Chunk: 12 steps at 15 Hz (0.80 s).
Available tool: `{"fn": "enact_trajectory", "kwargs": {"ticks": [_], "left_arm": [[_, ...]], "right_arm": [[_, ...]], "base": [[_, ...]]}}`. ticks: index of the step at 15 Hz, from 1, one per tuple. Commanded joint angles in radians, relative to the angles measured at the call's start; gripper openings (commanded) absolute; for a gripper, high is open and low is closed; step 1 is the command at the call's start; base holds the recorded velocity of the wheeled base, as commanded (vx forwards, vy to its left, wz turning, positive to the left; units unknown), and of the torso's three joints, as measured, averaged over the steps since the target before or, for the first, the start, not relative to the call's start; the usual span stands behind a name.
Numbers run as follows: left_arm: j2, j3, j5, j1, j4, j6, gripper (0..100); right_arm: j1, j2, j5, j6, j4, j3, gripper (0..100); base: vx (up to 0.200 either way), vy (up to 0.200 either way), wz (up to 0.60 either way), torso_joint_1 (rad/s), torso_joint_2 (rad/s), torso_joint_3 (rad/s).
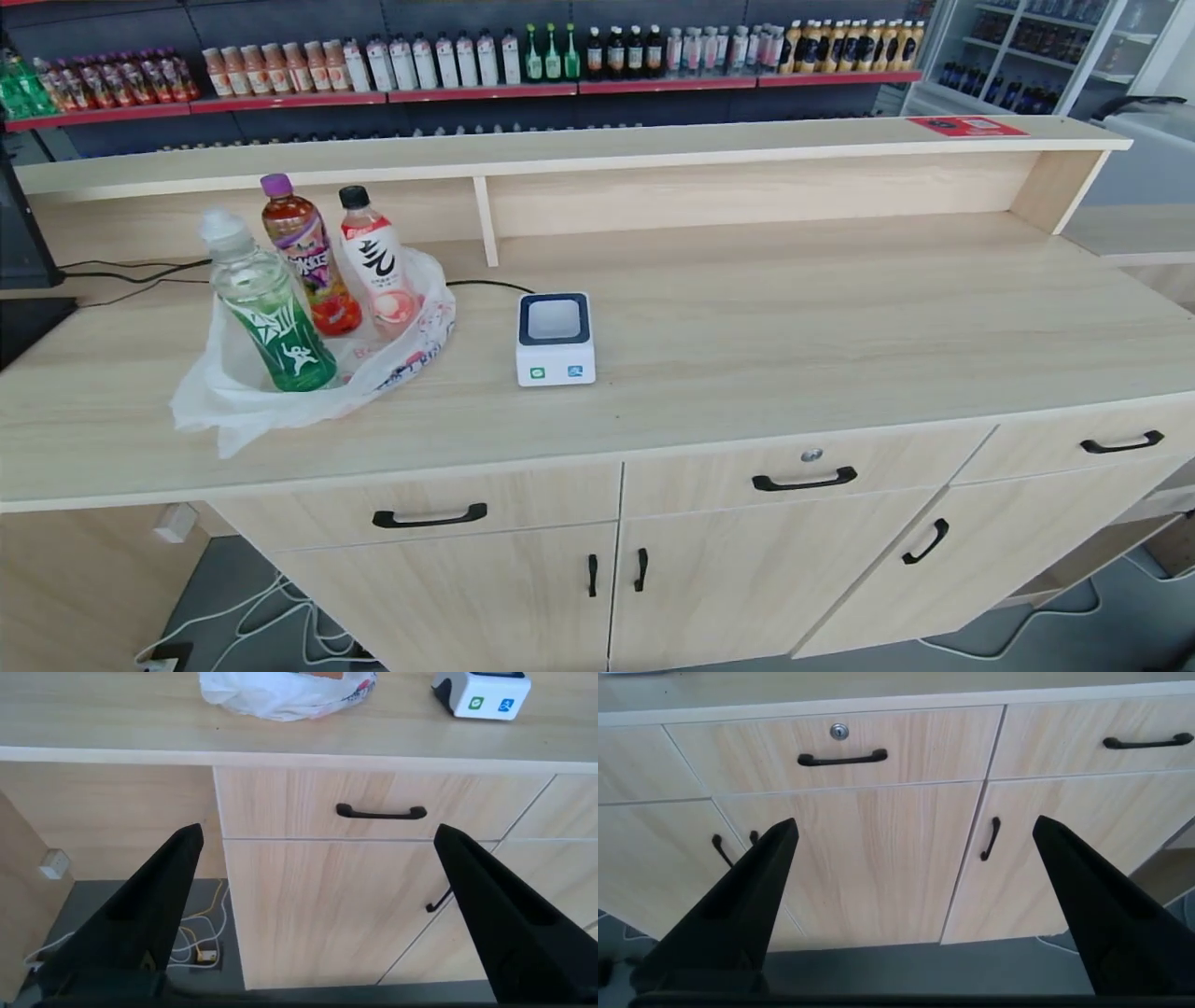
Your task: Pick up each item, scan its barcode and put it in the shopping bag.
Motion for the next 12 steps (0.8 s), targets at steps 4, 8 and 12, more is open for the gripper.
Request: {"fn": "enact_trajectory", "kwargs": {"ticks": [4, 8, 12], "left_arm": [[0.002, 0.0, 0.002, 0.001, 0.0, -0.005, 100], [0.002, 0.0, 0.0, 0.001, 0.0, -0.003, 100], [0.002, 0.0, 0.0, 0.001, 0.0, 0.004, 100]], "right_arm": [[0.0, 0.002, 0.0, -0.003, 0.0, 0.0, 100], [0.0, 0.002, 0.0, -0.005, 0.0, 0.0, 100], [0.0, 0.002, 0.0, -0.006, 0.0, 0.0, 100]], "base": [[-0.2, 0.0, 0.0, 0.002, 0.0, 0.005], [-0.2, 0.0, 0.0, 0.0, 0.0, 0.002], [-0.15, 0.0, 0.0, 0.007, 0.0, 0.001]]}}
